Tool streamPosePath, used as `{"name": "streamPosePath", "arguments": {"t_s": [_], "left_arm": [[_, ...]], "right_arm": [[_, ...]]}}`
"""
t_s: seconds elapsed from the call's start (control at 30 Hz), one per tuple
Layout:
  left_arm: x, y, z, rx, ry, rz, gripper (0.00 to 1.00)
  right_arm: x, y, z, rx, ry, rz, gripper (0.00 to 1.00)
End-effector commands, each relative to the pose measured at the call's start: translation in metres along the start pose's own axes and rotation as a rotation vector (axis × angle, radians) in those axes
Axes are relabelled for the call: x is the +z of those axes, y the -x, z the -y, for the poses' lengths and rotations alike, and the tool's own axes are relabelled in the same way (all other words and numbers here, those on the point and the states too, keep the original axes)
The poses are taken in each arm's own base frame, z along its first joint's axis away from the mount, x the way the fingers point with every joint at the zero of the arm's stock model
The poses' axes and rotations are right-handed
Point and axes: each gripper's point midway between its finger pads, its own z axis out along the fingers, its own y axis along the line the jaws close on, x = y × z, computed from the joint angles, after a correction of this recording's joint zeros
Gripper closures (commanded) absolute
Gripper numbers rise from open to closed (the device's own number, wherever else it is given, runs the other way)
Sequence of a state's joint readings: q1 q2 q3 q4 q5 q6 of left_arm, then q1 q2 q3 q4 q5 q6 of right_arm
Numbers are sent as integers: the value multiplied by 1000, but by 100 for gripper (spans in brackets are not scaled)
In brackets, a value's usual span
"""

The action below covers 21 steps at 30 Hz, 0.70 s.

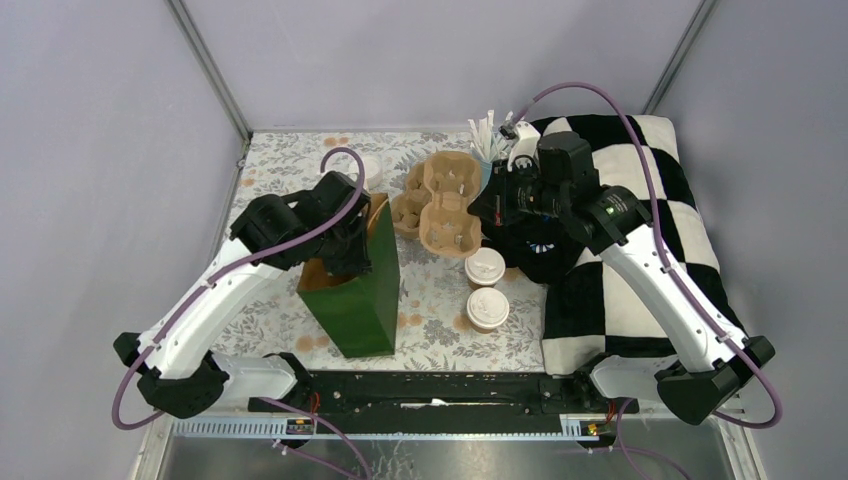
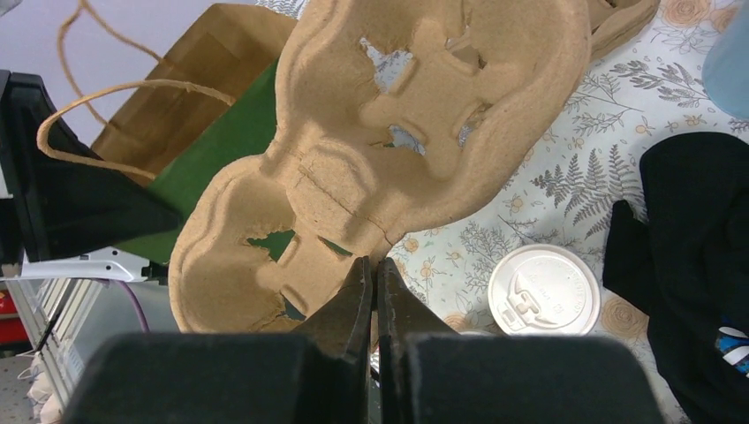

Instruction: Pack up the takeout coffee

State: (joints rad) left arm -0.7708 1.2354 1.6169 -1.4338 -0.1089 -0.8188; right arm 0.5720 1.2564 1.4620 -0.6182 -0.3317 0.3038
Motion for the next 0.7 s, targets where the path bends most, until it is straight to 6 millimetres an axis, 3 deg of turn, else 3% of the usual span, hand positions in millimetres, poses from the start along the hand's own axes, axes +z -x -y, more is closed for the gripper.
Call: {"name": "streamPosePath", "arguments": {"t_s": [0.0,0.2,0.23,0.33,0.47,0.57,0.67], "left_arm": [[-7,17,34,-16,-97,77,100],[16,28,71,47,-170,134,100],[18,29,77,53,-186,136,91],[10,29,92,71,-259,148,51],[-20,29,102,108,-378,174,26],[-55,38,113,141,-487,235,17],[-94,63,124,137,-561,354,12]], "right_arm": [[-9,19,-3,-42,-17,53,100],[-22,28,2,-49,-81,79,100],[-25,30,2,-54,-92,87,100],[-39,42,1,-76,-120,122,100],[-53,57,-4,-113,-131,156,100],[-57,67,-9,-136,-129,172,100],[-57,74,-24,-194,-53,165,100]]}}
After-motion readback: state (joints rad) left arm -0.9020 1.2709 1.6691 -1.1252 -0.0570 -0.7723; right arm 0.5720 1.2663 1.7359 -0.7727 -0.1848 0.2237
